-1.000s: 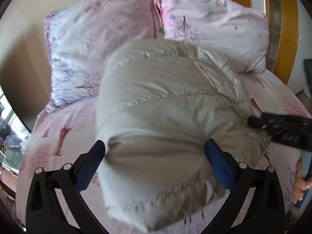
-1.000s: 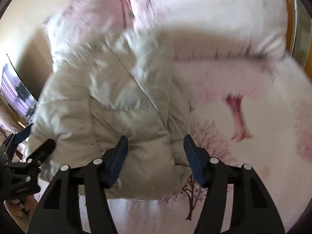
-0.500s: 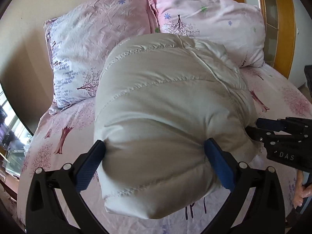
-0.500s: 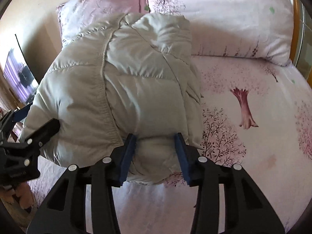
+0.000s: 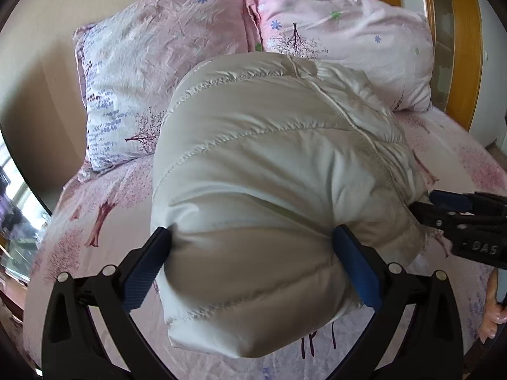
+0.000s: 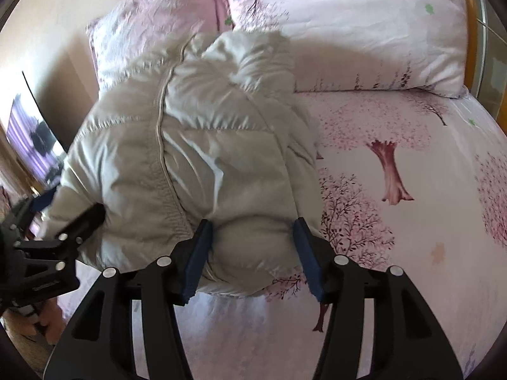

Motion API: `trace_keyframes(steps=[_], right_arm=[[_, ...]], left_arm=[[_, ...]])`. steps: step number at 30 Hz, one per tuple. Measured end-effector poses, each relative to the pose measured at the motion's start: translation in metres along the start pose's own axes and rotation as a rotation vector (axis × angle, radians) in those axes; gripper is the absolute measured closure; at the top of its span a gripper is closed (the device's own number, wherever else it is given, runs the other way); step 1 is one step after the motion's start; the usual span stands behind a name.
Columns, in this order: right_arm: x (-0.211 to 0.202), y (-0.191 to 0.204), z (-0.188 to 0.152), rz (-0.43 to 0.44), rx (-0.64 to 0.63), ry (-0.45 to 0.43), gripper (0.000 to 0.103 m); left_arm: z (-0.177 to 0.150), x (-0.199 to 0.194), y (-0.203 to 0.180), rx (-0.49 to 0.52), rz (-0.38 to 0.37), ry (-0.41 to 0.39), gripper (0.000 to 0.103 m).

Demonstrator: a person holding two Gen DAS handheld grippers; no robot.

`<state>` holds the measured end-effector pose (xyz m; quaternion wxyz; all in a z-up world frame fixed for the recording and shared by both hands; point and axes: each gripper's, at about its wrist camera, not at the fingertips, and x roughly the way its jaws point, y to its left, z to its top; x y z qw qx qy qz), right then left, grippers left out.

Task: Fold large clothes
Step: 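Open both tools and pull them back from the folded jacket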

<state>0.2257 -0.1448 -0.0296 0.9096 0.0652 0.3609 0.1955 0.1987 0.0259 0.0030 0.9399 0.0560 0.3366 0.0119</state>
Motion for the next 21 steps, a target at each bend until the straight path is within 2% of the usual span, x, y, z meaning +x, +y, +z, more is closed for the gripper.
trace_keyframes(steps=[2,4,5,8,12,17,21], right_arm=[[-0.012,0.0,0.0,-0.013,0.005,-0.03,0.019],[-0.03,0.003,-0.002,-0.033,-0.016,-0.084,0.005],[-0.035,0.005,-0.002,-0.045,-0.025,-0.1,0.001],[-0.055,0.015,-0.008,-0.12,-0.063,-0.155,0.001],[-0.065,0.024,-0.013,-0.203,-0.078,-0.126,0.001],[-0.074,0.031,-0.028,-0.153,-0.062,-0.09,0.001],[-0.078,0.042,-0.043,-0.167,-0.092,-0.058,0.001]], left_arm=[[0.0,-0.004,0.007,-0.029,-0.029,-0.001,0.002],[-0.001,-0.01,0.012,-0.047,-0.047,-0.006,0.002],[-0.003,-0.014,0.013,-0.052,-0.049,-0.014,0.002],[-0.01,-0.029,0.017,-0.063,-0.053,-0.044,0.002],[-0.026,-0.053,0.021,-0.072,-0.03,-0.052,0.002],[-0.048,-0.074,0.032,-0.117,-0.011,-0.017,0.002],[-0.066,-0.077,0.041,-0.161,-0.031,0.093,0.002]])
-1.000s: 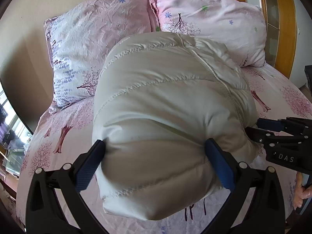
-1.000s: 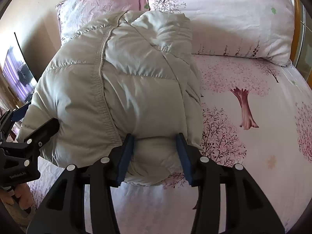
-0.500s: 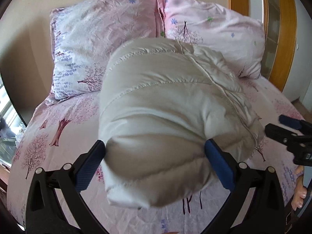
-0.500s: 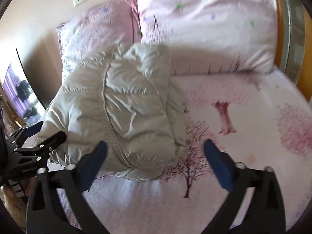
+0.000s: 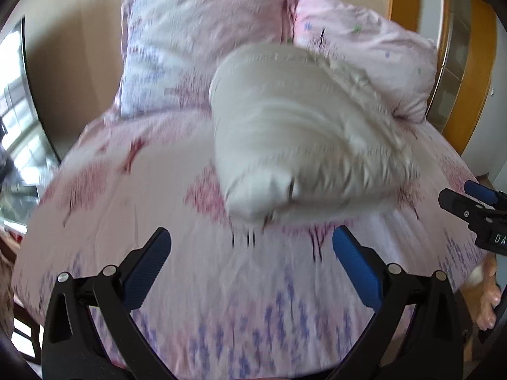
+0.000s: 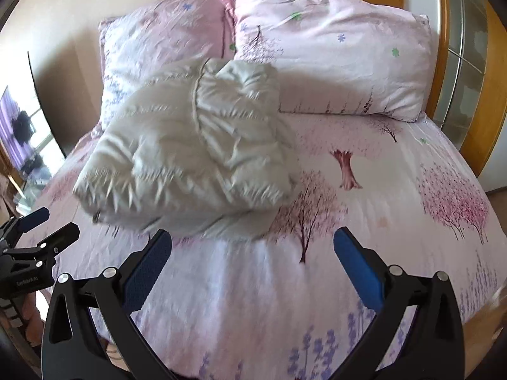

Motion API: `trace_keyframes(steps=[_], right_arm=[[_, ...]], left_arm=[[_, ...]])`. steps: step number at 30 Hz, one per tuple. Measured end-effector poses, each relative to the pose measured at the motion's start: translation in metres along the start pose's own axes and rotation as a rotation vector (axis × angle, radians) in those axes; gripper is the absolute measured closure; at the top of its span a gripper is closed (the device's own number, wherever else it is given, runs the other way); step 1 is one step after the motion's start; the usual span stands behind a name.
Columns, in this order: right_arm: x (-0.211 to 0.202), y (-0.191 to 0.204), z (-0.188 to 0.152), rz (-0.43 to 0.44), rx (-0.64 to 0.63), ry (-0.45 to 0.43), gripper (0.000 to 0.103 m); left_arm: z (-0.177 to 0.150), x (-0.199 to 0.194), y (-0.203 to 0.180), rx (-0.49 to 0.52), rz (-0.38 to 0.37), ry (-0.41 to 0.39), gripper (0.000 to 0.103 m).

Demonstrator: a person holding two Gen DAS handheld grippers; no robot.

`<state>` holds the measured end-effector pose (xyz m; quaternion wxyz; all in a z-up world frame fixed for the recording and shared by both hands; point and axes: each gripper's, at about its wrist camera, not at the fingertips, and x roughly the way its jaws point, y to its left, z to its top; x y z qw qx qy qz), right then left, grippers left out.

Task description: Fold large clothes

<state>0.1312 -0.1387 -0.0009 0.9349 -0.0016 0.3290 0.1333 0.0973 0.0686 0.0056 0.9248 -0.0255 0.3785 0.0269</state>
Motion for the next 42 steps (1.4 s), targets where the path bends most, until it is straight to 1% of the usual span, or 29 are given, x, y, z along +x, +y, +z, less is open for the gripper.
trace_keyframes(steps=[2,3,4,9,11,13,16,23,42], right_arm=[[0.0,0.007,-0.008,-0.009,-0.008,0.031,0.001],[0.0,0.009,-0.011,-0.005,-0.005,0.048,0.001],[0.002,0.011,-0.014,0.004,0.0,0.064,0.001],[0.011,0.016,-0.027,0.029,0.035,0.163,0.001],[0.014,0.018,-0.032,0.005,0.034,0.186,0.001],[0.015,0.02,-0.035,-0.025,0.023,0.198,0.001],[0.017,0.021,-0.037,-0.048,0.022,0.21,0.001],[0.017,0.027,-0.04,-0.065,-0.01,0.225,0.001],[0.018,0.026,-0.039,-0.078,-0.01,0.233,0.001]], left_arm=[[-0.006,0.001,-0.001,0.012,0.043,0.032,0.002],[-0.01,0.0,-0.003,0.026,0.072,0.043,0.002],[-0.012,-0.001,-0.004,0.032,0.084,0.048,0.002],[-0.02,0.002,-0.005,0.021,0.085,0.104,0.002],[-0.022,0.006,-0.005,0.017,0.097,0.134,0.002],[-0.025,0.01,-0.004,0.005,0.092,0.169,0.002],[-0.029,0.012,-0.004,0.001,0.089,0.195,0.002],[-0.03,0.01,-0.007,0.003,0.087,0.214,0.002],[-0.029,0.011,-0.008,0.009,0.091,0.233,0.002]])
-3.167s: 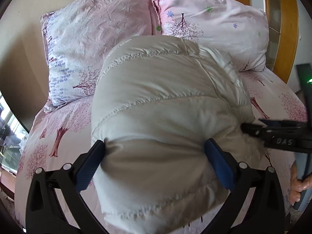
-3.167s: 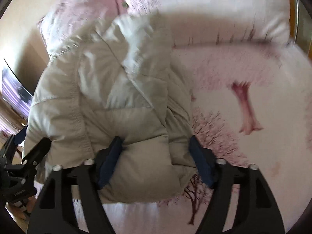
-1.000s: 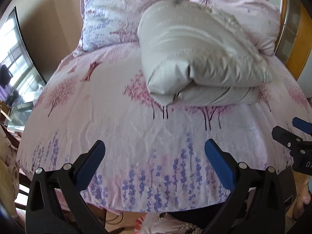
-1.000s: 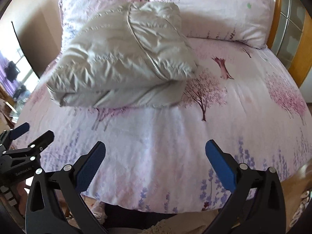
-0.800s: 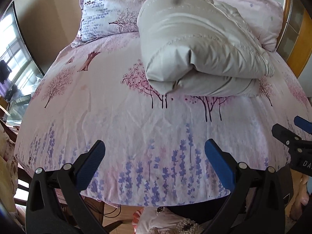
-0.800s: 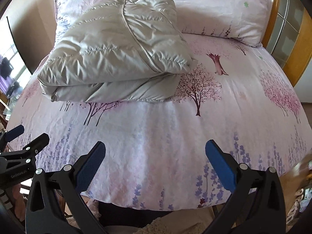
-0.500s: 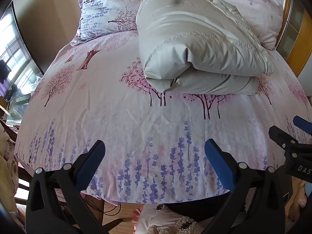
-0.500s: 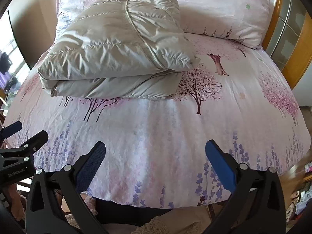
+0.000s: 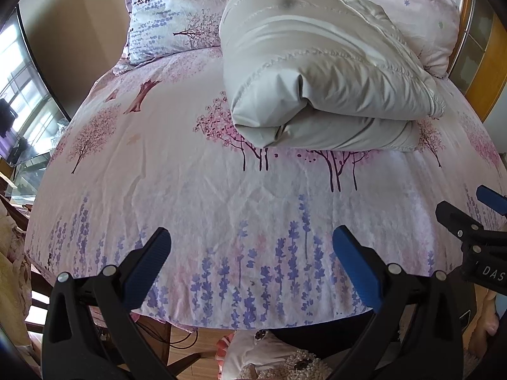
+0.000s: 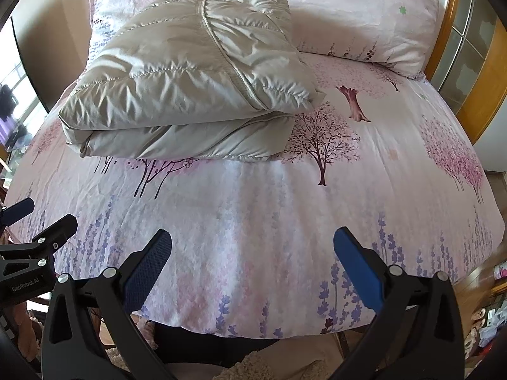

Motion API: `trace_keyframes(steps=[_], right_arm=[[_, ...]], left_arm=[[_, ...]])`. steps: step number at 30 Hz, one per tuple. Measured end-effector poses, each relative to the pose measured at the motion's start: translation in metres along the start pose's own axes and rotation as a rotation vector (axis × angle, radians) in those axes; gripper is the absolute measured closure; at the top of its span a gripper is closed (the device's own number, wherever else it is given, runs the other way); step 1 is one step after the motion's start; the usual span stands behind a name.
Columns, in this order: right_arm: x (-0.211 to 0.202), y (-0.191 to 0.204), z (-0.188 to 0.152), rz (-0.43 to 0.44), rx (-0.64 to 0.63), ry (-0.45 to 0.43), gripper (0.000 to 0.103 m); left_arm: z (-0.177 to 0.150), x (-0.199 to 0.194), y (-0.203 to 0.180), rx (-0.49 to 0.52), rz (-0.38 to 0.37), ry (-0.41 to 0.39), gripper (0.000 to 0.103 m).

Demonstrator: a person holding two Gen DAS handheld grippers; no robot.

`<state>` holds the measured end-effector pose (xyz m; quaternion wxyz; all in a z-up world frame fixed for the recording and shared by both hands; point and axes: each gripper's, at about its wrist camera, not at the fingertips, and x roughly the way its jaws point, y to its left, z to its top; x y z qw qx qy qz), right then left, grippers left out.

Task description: Fold large clothes

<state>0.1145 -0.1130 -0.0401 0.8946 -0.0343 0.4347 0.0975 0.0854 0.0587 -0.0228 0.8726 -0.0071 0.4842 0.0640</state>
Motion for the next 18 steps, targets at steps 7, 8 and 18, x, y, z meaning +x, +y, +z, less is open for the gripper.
trace_keyframes(steps=[7,8,18], right_arm=[[0.0019,-0.0022,0.0007,-0.001,0.006,0.003,0.001],[0.0021,-0.002,0.0009,-0.001,0.006,0.003,0.001],[0.0039,-0.0002,0.0007,0.0,0.011,0.007,0.001]], left_arm=[[0.0004,0.0042,0.0021,-0.005,-0.004,0.015,0.002],[0.0,0.0046,0.0018,-0.006,-0.007,0.017,0.002],[0.0009,0.0064,0.002,-0.004,-0.013,0.016,0.002]])
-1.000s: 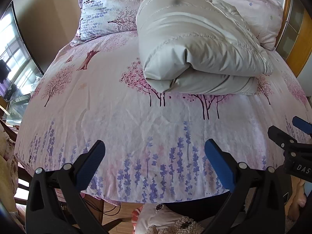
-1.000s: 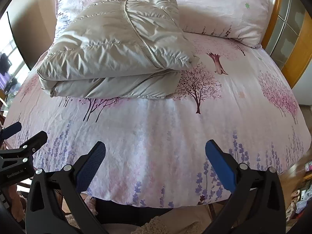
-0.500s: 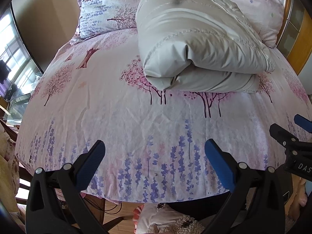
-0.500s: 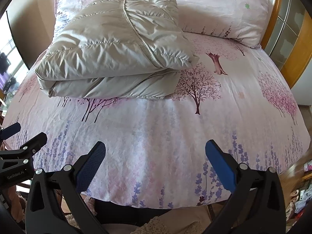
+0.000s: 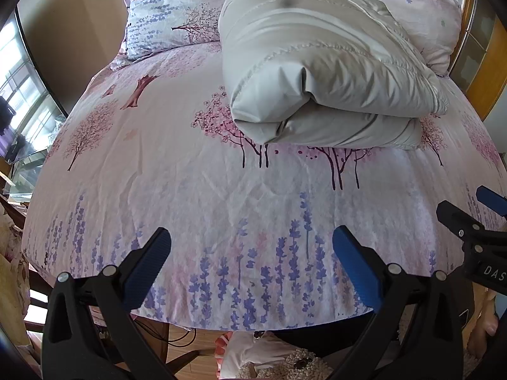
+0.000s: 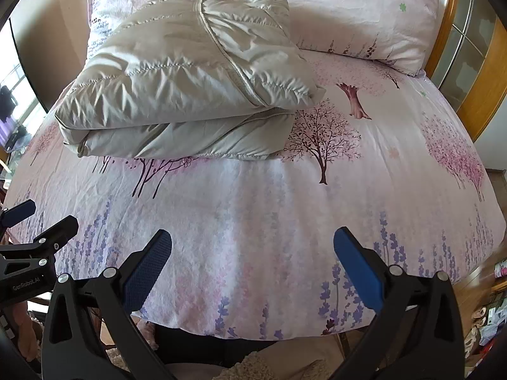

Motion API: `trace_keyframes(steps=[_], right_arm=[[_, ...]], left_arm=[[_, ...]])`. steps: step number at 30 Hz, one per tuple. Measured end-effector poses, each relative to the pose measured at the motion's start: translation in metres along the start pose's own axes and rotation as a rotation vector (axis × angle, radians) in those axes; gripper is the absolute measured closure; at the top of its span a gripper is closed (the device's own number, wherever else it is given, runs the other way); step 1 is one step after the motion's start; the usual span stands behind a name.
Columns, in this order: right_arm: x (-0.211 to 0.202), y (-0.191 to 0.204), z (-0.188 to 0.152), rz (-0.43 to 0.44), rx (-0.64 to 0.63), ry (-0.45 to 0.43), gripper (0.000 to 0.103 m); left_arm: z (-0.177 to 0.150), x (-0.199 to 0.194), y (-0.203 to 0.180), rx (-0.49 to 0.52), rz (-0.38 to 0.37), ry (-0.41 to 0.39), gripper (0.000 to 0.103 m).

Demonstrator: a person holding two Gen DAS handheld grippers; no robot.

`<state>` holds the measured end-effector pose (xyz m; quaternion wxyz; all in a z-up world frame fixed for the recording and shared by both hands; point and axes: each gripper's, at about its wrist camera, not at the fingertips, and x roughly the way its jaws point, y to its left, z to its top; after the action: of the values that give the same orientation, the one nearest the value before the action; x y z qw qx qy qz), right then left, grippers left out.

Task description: Fold large clothes

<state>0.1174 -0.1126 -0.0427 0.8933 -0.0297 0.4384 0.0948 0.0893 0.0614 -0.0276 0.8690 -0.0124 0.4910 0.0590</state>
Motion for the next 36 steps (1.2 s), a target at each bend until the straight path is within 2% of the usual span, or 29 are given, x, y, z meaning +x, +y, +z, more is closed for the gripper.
trace_keyframes(steps=[36], right_arm=[[0.0047,0.0022,-0.0013,0.006,0.006,0.01,0.001]], left_arm=[[-0.0015,0.0009,-0.0016,0.0,-0.007,-0.002,0.002]])
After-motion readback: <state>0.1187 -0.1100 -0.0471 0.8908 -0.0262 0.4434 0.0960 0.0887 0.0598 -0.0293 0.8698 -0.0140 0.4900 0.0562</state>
